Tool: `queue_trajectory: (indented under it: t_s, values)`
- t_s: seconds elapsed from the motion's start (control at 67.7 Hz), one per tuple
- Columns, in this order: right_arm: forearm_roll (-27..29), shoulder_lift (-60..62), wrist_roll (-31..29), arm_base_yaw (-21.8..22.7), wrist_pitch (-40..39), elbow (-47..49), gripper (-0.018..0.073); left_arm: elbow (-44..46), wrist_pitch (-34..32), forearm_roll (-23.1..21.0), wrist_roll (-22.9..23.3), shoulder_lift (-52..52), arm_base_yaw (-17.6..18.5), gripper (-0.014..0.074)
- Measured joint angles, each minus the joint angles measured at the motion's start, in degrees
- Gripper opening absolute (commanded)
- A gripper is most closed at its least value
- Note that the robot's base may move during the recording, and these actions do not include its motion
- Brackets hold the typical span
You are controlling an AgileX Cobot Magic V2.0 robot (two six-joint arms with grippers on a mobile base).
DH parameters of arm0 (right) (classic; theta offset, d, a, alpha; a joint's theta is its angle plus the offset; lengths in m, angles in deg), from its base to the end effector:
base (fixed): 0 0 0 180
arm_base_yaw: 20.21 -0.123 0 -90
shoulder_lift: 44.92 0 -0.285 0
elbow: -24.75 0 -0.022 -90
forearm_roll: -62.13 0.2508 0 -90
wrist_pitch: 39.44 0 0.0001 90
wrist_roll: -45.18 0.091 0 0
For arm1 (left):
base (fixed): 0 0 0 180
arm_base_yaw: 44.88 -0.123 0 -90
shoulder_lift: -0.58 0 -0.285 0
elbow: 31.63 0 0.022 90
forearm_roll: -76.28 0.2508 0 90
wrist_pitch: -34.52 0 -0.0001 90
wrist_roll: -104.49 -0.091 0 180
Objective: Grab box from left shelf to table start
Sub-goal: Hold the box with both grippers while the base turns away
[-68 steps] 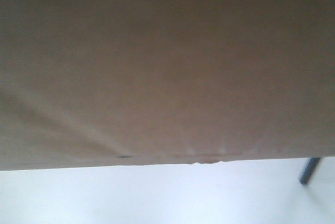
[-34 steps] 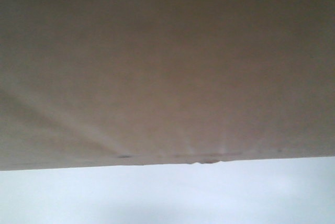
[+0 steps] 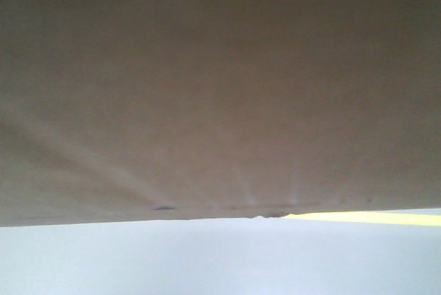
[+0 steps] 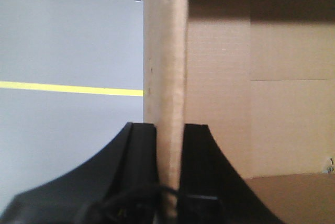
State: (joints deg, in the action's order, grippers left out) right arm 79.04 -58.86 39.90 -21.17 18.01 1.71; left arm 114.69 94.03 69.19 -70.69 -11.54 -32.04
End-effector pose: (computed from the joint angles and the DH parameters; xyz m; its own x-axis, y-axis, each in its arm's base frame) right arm -0.0556 0.0214 0.4001 -0.0752 0.0665 -0.9949 -0.2564 0.9629 0.0838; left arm -0.0283 -0.0035 0.3498 -0.2986 -0.0815 -0.9509 0.2803 0.9449 -0.1690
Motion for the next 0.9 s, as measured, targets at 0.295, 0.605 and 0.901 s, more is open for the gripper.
queue_trajectory:
  t_s: [0.295,0.605,0.901]
  values:
    - [0.00,0.00,0.00,0.00,0.00,0.00,0.0059,0.00,0.00,0.00,0.00,0.00,0.00,-0.0100]
    - [0.00,0.00,0.00,0.00,0.00,0.00,0.0059,-0.02,0.00,0.00,0.00,0.00,0.00,-0.0100]
    - [0.00,0.00,0.00,0.00,0.00,0.00,0.0059,-0.12,0.00,0.00,0.00,0.00,0.00,-0.0100]
